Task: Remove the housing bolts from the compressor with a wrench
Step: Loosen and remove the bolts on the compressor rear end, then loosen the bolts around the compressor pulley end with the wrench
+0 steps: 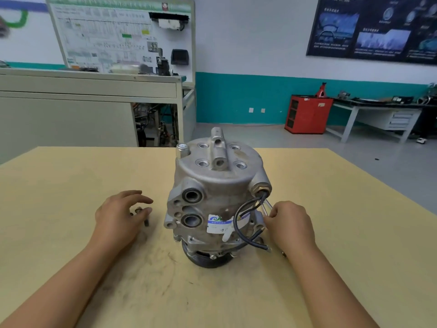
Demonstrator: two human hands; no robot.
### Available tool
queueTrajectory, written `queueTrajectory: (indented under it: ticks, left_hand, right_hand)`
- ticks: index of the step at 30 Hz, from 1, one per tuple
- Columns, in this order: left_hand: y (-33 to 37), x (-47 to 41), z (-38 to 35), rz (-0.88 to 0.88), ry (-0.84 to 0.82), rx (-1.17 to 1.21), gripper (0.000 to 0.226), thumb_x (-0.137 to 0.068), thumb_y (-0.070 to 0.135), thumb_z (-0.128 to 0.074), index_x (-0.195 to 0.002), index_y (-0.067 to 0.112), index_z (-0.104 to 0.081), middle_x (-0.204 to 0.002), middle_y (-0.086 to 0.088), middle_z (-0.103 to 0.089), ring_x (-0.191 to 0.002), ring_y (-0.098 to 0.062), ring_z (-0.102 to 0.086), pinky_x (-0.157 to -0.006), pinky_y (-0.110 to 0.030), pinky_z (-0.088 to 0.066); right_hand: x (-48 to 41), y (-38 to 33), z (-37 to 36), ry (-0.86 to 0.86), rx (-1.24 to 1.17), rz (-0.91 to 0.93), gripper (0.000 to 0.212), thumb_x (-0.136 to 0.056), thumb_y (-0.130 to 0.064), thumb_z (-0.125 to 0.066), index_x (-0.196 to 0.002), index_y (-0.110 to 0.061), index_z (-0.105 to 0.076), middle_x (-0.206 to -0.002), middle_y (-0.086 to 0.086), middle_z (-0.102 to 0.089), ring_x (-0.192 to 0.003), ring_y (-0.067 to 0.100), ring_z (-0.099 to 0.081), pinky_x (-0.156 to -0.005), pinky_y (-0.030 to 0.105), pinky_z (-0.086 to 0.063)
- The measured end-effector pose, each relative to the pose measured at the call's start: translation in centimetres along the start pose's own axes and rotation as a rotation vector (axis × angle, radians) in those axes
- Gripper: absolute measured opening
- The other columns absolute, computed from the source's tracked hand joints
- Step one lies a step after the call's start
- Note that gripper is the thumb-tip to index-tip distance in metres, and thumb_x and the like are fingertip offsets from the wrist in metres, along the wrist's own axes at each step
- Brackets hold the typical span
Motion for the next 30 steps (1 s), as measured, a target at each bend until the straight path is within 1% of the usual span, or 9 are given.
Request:
queueTrajectory:
  ticks: [7,11,14,16,19,23,26,28,30]
  left_hand:
    - [1.0,0.3,0.1,-0.028,0.057,0.009,0.015,-0.090,0.020,-0.061,-0.099,0.023,-0.073,-0.116,0.004,-0.067,-0.117,-0.028,-0.049,-0.099,-0.047,-0.037]
    - [1.4,0.4,-0.6,-0.045,-0.011,-0.032,0.014,-0.089,0.021,-0.059,-0.093,0.028,-0.070,-0.102,0.003,-0.068,-0.103,-0.030,-0.053,-0.091,-0.045,-0.041]
    - [2.7,0.9,-0.1,-0.163,-0.011,0.134,0.014,-0.088,0.022,-0.060,-0.088,0.034,-0.066,-0.089,0.011,-0.066,-0.087,-0.016,-0.056,-0.072,-0.025,-0.040]
    - [3.5,1.4,1.0,-0.192,0.010,0.295,0.004,-0.088,0.040,-0.058,-0.088,0.044,-0.060,-0.093,0.018,-0.065,-0.080,-0.004,-0.057,-0.064,-0.011,-0.040]
    - [5.0,2.4,1.6,-0.276,-0.054,0.531,0.057,-0.071,0.083,-0.047,-0.109,0.042,-0.057,-0.109,0.024,-0.066,-0.097,0.008,-0.059,-0.078,-0.006,-0.042]
    - [6.9,4.5,0.3,-0.424,-0.240,0.542,0.116,-0.047,0.094,-0.052,-0.142,0.030,-0.035,-0.141,0.024,-0.046,-0.128,0.003,-0.044,-0.102,-0.018,-0.037]
    - [8.0,5.5,-0.9,-0.570,-0.311,0.292,0.134,-0.045,0.081,-0.072,-0.151,0.019,-0.020,-0.157,0.008,-0.023,-0.144,-0.013,-0.023,-0.113,-0.046,-0.031]
    - [8.2,5.5,-1.3,-0.616,-0.300,0.193,0.138,-0.045,0.072,-0.080,-0.152,0.016,-0.013,-0.158,0.008,-0.016,-0.146,-0.013,-0.018,-0.113,-0.048,-0.029]
    - [8.2,5.4,-1.6,-0.593,-0.285,0.221,0.142,-0.044,0.074,-0.078,-0.153,0.022,-0.004,-0.158,0.018,-0.010,-0.145,-0.005,-0.015,-0.115,-0.043,-0.028]
  right_hand:
    - [0.2,-1.4,-0.9,-0.074,0.304,0.063,0.007,-0.088,-0.015,-0.050,-0.082,-0.014,-0.052,-0.066,-0.004,-0.038,-0.061,0.021,-0.040,-0.049,0.026,-0.029]
    - [0.5,-1.4,-0.9,-0.086,0.339,0.048,0.018,-0.089,-0.012,-0.051,-0.075,-0.016,-0.041,-0.067,-0.002,-0.038,-0.068,0.024,-0.044,-0.056,0.026,-0.032]
    - [0.6,-1.5,-0.8,-0.091,0.347,0.035,0.020,-0.089,-0.012,-0.051,-0.073,-0.016,-0.040,-0.065,-0.003,-0.035,-0.069,0.024,-0.045,-0.056,0.025,-0.033]
    - [0.7,-1.5,-0.6,-0.087,0.309,0.040,0.014,-0.090,-0.015,-0.051,-0.077,-0.015,-0.045,-0.073,-0.002,-0.046,-0.071,0.023,-0.045,-0.058,0.025,-0.034]
    - [0.8,-1.3,0.4,-0.054,0.228,0.056,0.011,-0.092,-0.024,-0.053,-0.099,-0.016,-0.056,-0.102,0.003,-0.062,-0.078,0.024,-0.048,-0.063,0.025,-0.036]
    - [1.7,-0.9,3.2,0.070,-0.218,0.215,0.014,-0.087,-0.020,-0.062,-0.100,-0.023,-0.065,-0.082,-0.007,-0.065,-0.073,0.006,-0.057,-0.059,0.018,-0.039]
    - [4.3,-2.9,3.0,-0.147,-0.394,0.526,0.047,-0.071,-0.028,-0.066,-0.111,-0.049,-0.050,-0.110,-0.025,-0.056,-0.099,-0.016,-0.049,-0.076,-0.001,-0.035]
    - [5.5,-3.4,1.4,-0.314,-0.355,0.596,0.084,-0.054,-0.049,-0.069,-0.121,-0.069,-0.023,-0.127,-0.050,-0.028,-0.114,-0.032,-0.026,-0.085,-0.008,-0.024]
    - [5.5,-3.5,0.5,-0.382,-0.351,0.570,0.115,-0.041,-0.060,-0.075,-0.125,-0.073,0.002,-0.134,-0.053,-0.007,-0.119,-0.035,-0.010,-0.091,-0.008,-0.019]
Point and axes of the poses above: each hand's wrist, its own x-axis away from the middle knuckle, its own z-axis out of the back of the hand, y = z × x, the point moved 9 cm from there along -x, towards the middle knuckle
